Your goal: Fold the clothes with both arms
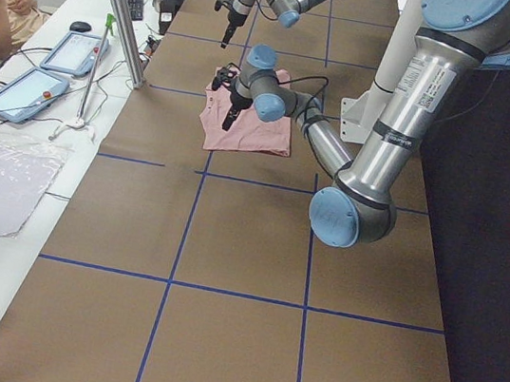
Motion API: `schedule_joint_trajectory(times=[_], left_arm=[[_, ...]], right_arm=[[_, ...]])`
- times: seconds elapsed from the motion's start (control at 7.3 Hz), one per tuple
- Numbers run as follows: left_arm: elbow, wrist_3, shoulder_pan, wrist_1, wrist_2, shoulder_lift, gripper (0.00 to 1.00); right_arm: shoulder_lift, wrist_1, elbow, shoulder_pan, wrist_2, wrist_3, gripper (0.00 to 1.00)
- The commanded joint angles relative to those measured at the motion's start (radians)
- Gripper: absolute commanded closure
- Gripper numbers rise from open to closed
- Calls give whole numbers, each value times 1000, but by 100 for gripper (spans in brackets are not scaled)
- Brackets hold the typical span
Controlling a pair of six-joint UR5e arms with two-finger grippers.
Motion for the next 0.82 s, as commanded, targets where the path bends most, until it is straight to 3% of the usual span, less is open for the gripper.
schedule_joint_trajectory(times=[0.0,0.27,0.69], left_arm=[[-130,-236,145,-1,34,100,1],[-117,-457,323,0,187,103,32],[-69,-517,411,2,218,115,33]], right_arm=[[-17,-1,31,1,3,-3,0],[-17,2,33,1,3,-2,0],[-38,2,59,1,2,-2,0]])
